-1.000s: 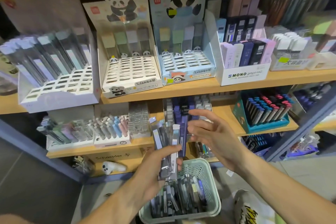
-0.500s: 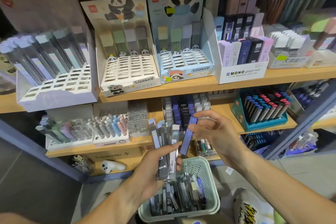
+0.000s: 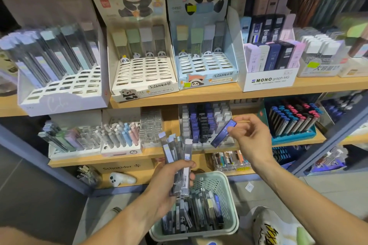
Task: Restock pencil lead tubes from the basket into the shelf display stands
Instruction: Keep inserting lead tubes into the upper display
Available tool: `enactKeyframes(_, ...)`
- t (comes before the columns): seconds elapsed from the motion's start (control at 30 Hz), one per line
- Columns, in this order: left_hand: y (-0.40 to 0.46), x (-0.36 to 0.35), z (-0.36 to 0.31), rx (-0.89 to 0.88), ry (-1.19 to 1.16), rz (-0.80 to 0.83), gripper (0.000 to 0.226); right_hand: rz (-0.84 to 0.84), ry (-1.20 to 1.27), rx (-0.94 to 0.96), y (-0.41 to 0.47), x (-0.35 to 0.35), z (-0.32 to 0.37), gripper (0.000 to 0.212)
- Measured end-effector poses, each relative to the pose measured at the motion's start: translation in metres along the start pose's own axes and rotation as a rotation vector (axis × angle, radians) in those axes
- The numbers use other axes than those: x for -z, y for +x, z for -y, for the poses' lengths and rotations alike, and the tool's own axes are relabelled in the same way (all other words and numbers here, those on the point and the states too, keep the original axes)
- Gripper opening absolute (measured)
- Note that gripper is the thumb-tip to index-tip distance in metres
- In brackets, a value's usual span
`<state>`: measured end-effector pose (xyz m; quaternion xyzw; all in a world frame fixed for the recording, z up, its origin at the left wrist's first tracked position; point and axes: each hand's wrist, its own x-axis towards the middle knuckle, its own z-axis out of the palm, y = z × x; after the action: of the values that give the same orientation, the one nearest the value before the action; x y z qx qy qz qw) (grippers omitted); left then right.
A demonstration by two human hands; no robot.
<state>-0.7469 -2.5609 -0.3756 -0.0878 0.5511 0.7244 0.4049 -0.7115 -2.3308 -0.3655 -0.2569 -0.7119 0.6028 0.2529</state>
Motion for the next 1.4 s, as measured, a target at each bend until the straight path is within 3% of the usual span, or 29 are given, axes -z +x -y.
enactKeyframes(0.17, 0.003, 0.003, 0.002, 0.015, -0.029, -0.01, 0.019, -0.046, -0.202, 0.192, 0.006, -0.005, -0.006, 0.021)
enactKeyframes(0.37, 0.004, 0.001, 0.003, 0.022, -0.025, -0.01, 0.019, 0.046, -0.32, 0.276, 0.011, -0.016, -0.022, 0.029)
enactKeyframes(0.53, 0.005, 0.0, 0.002, 0.039, -0.028, 0.014, 0.034, 0.074, -0.463, 0.348, 0.016, -0.018, -0.027, 0.025)
enactKeyframes(0.8, 0.006, -0.004, 0.001, 0.059, -0.03, 0.033, 0.017, 0.111, -0.637, 0.586, 0.019, -0.028, -0.036, 0.032)
enactKeyframes(0.93, 0.004, -0.006, 0.0, 0.052, -0.021, 0.044, 0.016, 0.131, -0.686, 0.537, 0.018, -0.028, -0.038, 0.043)
enactKeyframes(1.07, 0.004, -0.008, 0.001, 0.017, -0.005, 0.043, 0.02, 0.039, -0.622, 0.501, 0.002, -0.029, -0.019, 0.029)
enactKeyframes(1.13, 0.005, -0.009, 0.002, 0.011, -0.004, 0.045, 0.022, 0.102, -0.39, 0.303, -0.014, -0.032, -0.001, 0.016)
enactKeyframes(1.23, 0.003, -0.013, 0.002, -0.012, -0.028, 0.056, 0.024, 0.358, -0.118, -0.066, -0.039, -0.033, 0.016, 0.032)
enactKeyframes(1.4, -0.004, -0.017, 0.001, -0.035, -0.003, 0.093, 0.026, 0.381, 0.053, -0.194, -0.052, -0.03, 0.025, 0.041)
